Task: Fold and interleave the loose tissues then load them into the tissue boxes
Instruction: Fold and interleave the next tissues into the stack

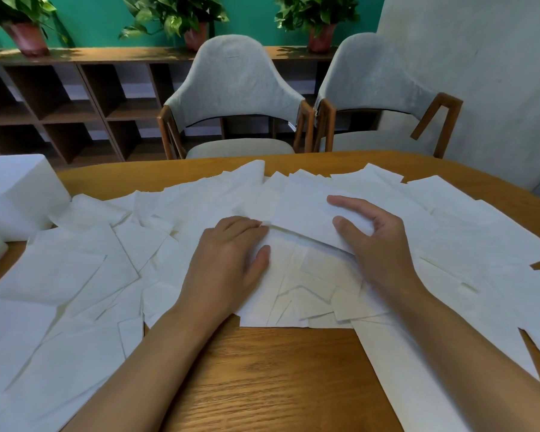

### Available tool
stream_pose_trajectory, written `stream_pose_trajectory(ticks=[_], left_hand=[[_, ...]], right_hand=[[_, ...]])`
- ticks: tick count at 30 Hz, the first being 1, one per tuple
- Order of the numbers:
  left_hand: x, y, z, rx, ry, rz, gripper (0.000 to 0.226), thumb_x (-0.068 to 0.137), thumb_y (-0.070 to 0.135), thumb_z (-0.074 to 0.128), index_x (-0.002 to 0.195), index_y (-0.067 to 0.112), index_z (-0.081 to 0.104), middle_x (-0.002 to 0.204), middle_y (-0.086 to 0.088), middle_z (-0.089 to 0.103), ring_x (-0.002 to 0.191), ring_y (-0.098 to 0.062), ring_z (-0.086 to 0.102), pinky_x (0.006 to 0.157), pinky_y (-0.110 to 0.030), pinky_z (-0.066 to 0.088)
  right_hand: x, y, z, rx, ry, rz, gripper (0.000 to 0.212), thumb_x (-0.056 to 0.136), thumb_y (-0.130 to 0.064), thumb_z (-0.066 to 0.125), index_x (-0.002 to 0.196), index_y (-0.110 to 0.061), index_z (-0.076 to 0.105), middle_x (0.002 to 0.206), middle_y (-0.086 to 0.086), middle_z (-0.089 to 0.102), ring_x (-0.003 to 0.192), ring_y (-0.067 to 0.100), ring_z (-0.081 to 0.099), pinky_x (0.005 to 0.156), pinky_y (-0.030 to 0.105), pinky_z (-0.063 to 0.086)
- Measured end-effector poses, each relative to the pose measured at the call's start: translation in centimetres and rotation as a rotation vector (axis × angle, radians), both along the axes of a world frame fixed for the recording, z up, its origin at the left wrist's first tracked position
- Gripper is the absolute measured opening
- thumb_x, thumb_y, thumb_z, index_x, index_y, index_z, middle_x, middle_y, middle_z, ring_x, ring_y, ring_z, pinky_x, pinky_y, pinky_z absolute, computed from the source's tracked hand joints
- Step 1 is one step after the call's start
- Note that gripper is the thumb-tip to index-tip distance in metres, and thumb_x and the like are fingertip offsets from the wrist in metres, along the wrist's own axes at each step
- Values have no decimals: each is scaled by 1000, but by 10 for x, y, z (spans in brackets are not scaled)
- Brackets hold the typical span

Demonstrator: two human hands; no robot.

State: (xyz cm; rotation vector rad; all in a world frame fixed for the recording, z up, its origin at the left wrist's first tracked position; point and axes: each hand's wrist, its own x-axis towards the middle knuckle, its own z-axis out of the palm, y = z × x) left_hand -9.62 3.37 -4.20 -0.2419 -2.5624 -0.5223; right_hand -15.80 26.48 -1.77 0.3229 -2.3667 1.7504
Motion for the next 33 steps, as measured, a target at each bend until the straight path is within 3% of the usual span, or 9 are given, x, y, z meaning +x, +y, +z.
stream_pose_trajectory(ticks=[2,4,10,14,20,23,26,28,33], left_hand=[[4,-1,7,26,133,10,10,89,21,77,99,19,79,104,6,76,112,-17,62,93,-32,40],[9,-4,13,100,112,-12,23,82,11,85,95,22,71,95,8,72,102,-13,62,89,-25,39],[10,-4,8,102,-115,-33,76,80,3,73,146,33,51,126,12,56,112,-11,57,82,-30,56],[4,-7,-3,-7,-8,-66,53,84,-2,64,132,19,71,140,-2,67,133,-24,59,109,-46,48],[22,7,19,362,102,-117,20,90,20,59,93,20,79,92,14,77,89,-8,69,80,-27,53],[28,17,29,657,-18,-112,22,94,11,61,84,21,78,80,15,72,87,-5,69,72,-15,49],[27,24,32,824,-102,-33,27,98,10,67,77,24,75,68,13,67,70,-1,63,60,-11,44],[24,24,30,897,-156,-11,20,97,17,70,84,30,77,75,17,73,74,-1,68,63,-16,51],[22,19,29,962,-232,-13,15,92,29,77,106,35,75,100,21,78,93,-3,74,75,-25,62]], right_hand=[[0,1,1,-18,8,-13,27,98,-17,63,118,-34,73,117,-36,61,108,-25,49,86,-7,36],[0,1,1,-26,16,-23,27,98,-18,64,119,-33,73,120,-33,62,111,-23,49,87,-6,36],[3,-1,1,-3,35,9,30,98,-14,63,119,-33,72,122,-32,62,113,-22,49,89,-5,37],[4,-3,2,20,63,-16,32,99,-13,60,122,-33,70,123,-34,60,115,-20,47,97,4,37],[3,1,4,35,48,17,30,100,-15,60,121,-35,69,118,-37,59,114,-17,49,105,19,43],[6,-3,7,18,19,153,23,102,-36,54,117,-33,72,120,-28,66,119,-8,53,111,37,45],[10,-6,5,-114,-104,333,65,82,-81,45,113,-31,75,125,-12,68,121,17,60,103,52,49],[11,-8,3,-189,-159,358,70,73,-86,55,110,-30,74,116,-9,72,110,17,67,84,37,59],[12,-11,-1,31,41,166,11,89,-38,69,98,-44,70,101,-39,65,105,-6,59,75,7,50]])
